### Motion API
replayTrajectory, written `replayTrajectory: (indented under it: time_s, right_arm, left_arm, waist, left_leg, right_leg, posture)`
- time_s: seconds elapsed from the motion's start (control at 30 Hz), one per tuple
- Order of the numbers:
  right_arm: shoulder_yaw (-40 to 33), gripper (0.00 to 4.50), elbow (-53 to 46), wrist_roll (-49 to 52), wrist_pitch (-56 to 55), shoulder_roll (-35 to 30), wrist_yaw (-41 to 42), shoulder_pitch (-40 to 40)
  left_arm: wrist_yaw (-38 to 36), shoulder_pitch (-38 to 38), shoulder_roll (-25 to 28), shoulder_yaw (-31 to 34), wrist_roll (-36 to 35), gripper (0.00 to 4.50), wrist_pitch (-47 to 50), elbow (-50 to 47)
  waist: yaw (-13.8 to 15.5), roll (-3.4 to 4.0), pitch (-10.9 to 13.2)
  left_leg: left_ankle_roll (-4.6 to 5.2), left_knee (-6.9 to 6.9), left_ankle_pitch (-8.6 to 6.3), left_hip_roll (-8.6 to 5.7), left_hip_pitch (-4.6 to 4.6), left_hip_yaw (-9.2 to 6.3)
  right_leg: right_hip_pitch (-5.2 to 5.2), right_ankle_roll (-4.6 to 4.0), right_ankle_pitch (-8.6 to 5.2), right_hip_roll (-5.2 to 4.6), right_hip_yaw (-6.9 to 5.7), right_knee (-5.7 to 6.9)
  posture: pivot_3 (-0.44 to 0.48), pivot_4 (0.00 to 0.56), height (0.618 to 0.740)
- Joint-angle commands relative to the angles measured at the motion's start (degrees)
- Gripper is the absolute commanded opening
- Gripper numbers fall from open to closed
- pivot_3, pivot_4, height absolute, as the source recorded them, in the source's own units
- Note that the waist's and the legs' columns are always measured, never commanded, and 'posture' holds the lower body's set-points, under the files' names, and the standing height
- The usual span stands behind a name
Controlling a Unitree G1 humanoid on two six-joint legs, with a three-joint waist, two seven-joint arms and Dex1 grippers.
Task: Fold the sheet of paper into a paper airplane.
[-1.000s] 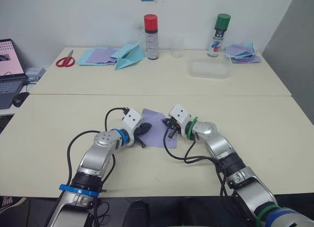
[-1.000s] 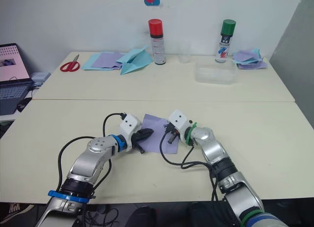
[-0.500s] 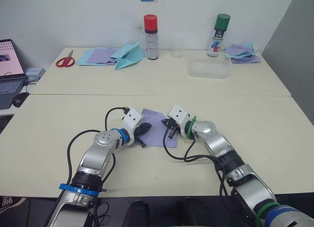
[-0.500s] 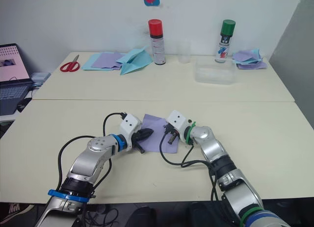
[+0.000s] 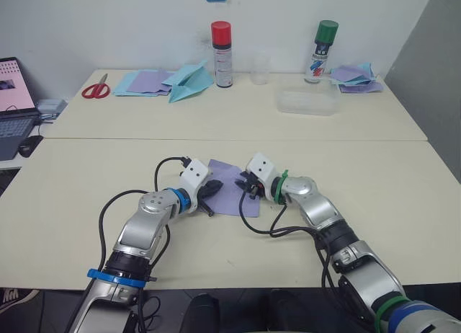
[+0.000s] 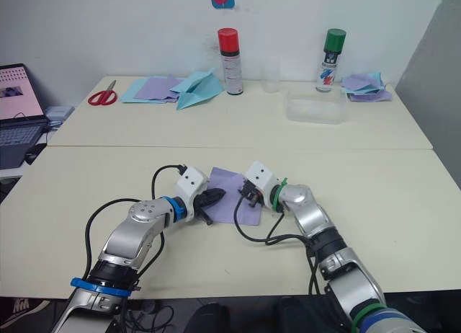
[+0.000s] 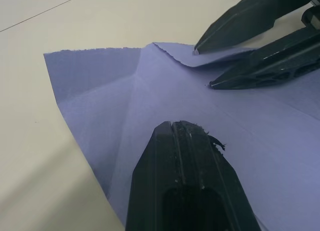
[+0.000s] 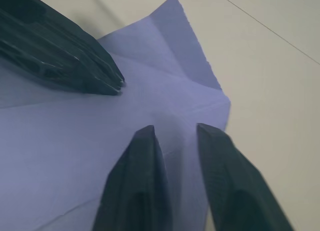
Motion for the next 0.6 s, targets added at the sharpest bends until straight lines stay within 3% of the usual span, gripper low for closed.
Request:
replayTrajectory:
  time_s: [0.03, 0.07, 0.4, 0.6]
  right_arm:
    - [0.1, 0.21, -0.4, 0.3, -0.7, 0.1, 0.9, 0.2]
    - [0.3, 0.02, -0.7, 0.2, -0.9, 0.0, 1.1, 0.4]
    - [1.0, 0.02, -0.2, -0.9, -0.3, -0.5, 1.1, 1.0]
    - [1.8, 0.02, 2.8, -2.9, -1.6, -0.9, 0.5, 0.0]
  left_arm:
    - [-0.9, 0.3, -0.1, -1.6, 0.8, 0.0, 0.5, 1.2]
    - [-1.0, 0.4, -0.1, -1.6, 0.8, 0.0, 0.5, 1.2]
    - [-1.7, -0.5, -0.7, -0.5, -0.2, 0.0, 1.0, 1.1]
    - [-4.1, -11.5, -4.0, 4.0, -6.8, 0.0, 6.0, 4.2]
  waist:
    - [0.0, 0.0, 0.0]
    - [0.0, 0.0, 0.0]
    - [0.1, 0.0, 0.0]
    - [0.1, -0.03, 0.0]
  left_leg:
    - [0.0, 0.0, 0.0, 0.0, 0.0, 0.0]
    - [0.0, 0.0, 0.0, -0.01, -0.01, 0.0]
    - [0.0, -0.01, 0.0, -0.02, -0.02, 0.01]
    - [0.0, 0.03, 0.0, -0.03, -0.04, 0.01]
  right_leg:
    - [0.0, 0.0, 0.0, 0.0, 0.0, 0.0]
    - [0.0, 0.0, 0.0, 0.0, 0.0, 0.0]
    - [0.0, 0.0, 0.0, -0.02, 0.0, -0.03]
    - [-0.01, 0.02, 0.01, 0.0, -0.01, -0.02]
  posture:
    - [0.0, 0.15, 0.74]
    - [0.0, 0.15, 0.74]
    - [0.0, 0.15, 0.74]
    - [0.0, 0.15, 0.74]
